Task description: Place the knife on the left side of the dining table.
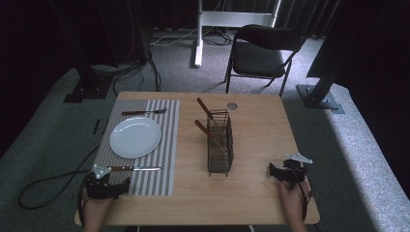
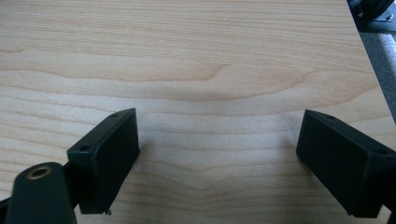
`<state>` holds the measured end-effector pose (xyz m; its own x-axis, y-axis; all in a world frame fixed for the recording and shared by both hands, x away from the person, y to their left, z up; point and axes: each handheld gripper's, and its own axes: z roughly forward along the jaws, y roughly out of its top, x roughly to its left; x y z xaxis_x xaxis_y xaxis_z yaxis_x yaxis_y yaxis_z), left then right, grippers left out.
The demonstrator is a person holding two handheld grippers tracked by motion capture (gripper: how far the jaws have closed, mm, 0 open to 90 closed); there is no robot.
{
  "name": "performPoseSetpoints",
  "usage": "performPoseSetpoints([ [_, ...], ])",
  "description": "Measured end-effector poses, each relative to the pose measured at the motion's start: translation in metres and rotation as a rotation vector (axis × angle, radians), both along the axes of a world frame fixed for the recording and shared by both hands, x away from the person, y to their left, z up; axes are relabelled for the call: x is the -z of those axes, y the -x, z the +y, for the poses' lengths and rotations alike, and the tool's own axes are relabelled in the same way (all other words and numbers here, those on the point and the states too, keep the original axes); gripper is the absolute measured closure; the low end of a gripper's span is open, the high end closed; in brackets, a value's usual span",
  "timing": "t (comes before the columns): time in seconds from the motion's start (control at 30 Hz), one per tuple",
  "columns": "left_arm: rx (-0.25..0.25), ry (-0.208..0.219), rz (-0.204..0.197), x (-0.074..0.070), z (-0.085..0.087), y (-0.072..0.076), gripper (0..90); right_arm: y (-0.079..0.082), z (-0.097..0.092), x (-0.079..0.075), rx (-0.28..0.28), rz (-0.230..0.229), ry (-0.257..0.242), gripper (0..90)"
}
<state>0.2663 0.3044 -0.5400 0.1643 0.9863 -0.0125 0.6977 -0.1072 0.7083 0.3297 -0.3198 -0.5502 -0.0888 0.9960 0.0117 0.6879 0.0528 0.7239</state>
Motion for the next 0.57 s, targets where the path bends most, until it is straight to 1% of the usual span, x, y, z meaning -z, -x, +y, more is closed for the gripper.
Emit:
performPoseSetpoints([
  [0.03,0.013,0.011,-0.008,0.0009,-0.0002,0.0011,0.0,0.0,0.0,0.0,0.0,0.0,0.0,12.4],
  [0.1,0.012,0.011,-0.012,0.0011,-0.001,0.0023,0.0,0.0,0.0,0.0,0.0,0.0,0.0,12.4],
  [0.13,0.008,0.025,-0.03,0.0003,-0.0017,0.004,0.0,0.0,0.0,0.0,0.001,0.0,-0.001,12.4],
  [0.23,0.002,0.022,-0.034,0.0013,-0.0026,0.0042,0.0,0.0,0.0,0.0,0.001,0.0,-0.001,12.4],
  [0.3,-0.002,0.017,-0.028,0.0019,-0.003,0.0039,0.0,0.0,0.0,0.0,0.001,0.0,-0.001,12.4],
  [0.37,-0.005,0.011,-0.034,0.0017,-0.0034,0.0044,0.0,0.0,0.0,0.0,0.001,0.0,-0.001,12.4],
  [0.43,-0.004,0.013,-0.039,0.0015,-0.0033,0.0047,0.0,0.0,0.0,0.0,0.001,0.0,-0.001,12.4],
  [0.57,0.0,0.02,-0.034,0.002,-0.0032,0.0043,0.0,0.0,0.0,0.0,0.001,0.0,-0.001,12.4],
])
